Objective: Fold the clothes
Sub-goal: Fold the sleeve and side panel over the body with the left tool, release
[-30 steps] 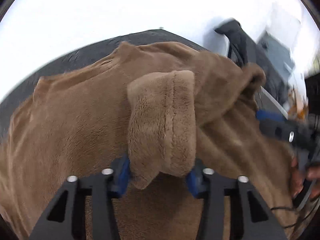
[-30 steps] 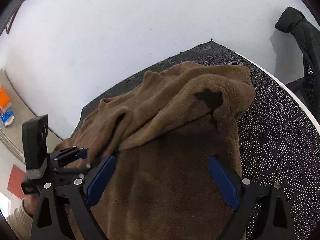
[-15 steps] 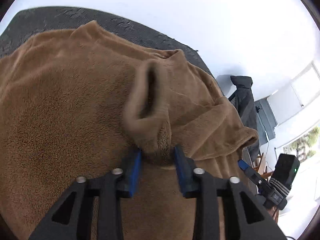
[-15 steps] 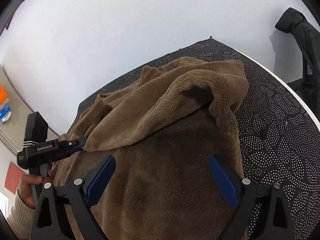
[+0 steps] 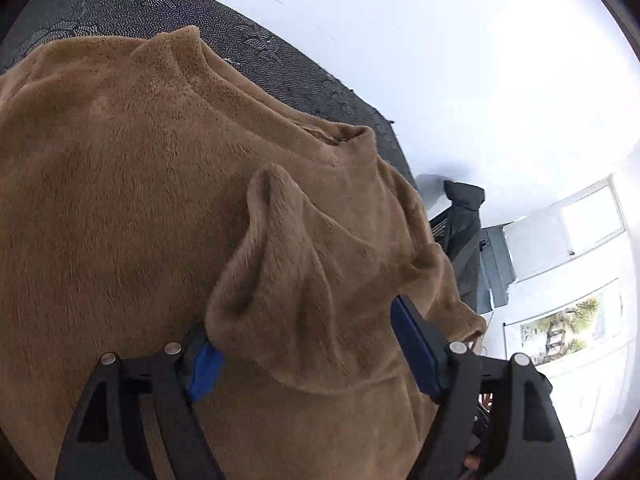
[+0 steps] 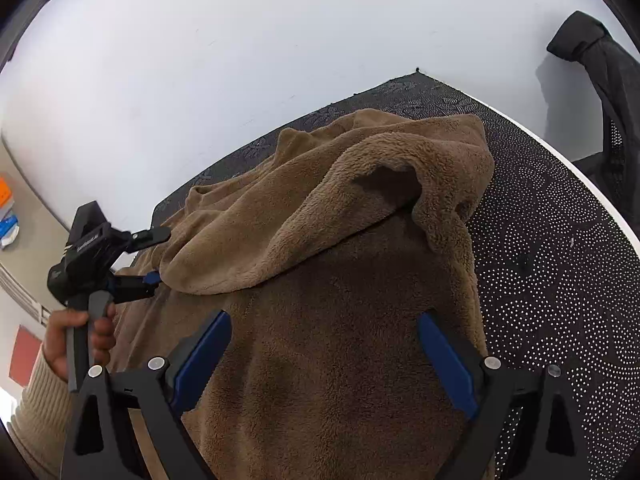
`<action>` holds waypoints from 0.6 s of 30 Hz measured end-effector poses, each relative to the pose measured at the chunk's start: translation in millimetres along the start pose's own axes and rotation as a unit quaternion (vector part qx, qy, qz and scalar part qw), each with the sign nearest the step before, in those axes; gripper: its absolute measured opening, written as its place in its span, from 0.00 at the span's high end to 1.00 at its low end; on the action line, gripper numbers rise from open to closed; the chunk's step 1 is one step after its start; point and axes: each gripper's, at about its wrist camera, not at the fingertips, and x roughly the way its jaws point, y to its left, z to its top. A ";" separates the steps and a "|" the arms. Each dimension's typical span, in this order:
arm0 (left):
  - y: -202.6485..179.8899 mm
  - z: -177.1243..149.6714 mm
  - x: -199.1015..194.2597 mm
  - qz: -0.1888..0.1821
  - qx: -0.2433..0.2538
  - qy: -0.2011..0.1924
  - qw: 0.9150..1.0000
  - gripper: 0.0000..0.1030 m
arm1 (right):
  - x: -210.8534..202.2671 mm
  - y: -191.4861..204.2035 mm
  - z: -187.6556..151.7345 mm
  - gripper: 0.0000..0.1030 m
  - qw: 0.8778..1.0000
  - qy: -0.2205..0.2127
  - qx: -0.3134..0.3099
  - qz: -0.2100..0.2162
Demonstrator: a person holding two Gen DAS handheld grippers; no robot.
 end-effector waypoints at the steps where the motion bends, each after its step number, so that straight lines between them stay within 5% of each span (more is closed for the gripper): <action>1: 2.1 3.1 1.0 -0.001 -0.002 0.001 1.000 0.22 | 0.2 0.8 -0.2 0.07 1.000 0.001 -0.001 -0.001; 6: 1.9 19.1 11.5 0.007 0.011 0.010 1.000 0.22 | 2.8 1.5 1.5 0.07 1.000 0.003 -0.003 -0.003; 8: 0.2 21.8 17.3 0.013 0.021 0.023 0.999 0.48 | 4.1 1.3 2.8 0.07 1.000 0.003 -0.003 -0.003; 9: -0.4 21.9 20.6 0.016 0.026 0.032 0.999 0.82 | 4.5 1.4 3.1 0.07 1.000 0.003 -0.003 -0.003; 10: -0.8 21.8 23.7 0.018 0.030 0.040 0.999 0.86 | 4.4 1.7 2.8 0.07 1.000 0.003 -0.003 -0.003; 13: -0.7 18.9 14.9 0.004 0.026 0.022 0.999 0.86 | 4.1 2.6 2.1 0.07 1.000 0.003 -0.003 -0.003; 18: -1.1 18.6 -51.6 -0.019 0.021 -0.081 0.996 0.87 | 5.0 3.4 2.1 0.07 1.000 0.010 -0.013 0.001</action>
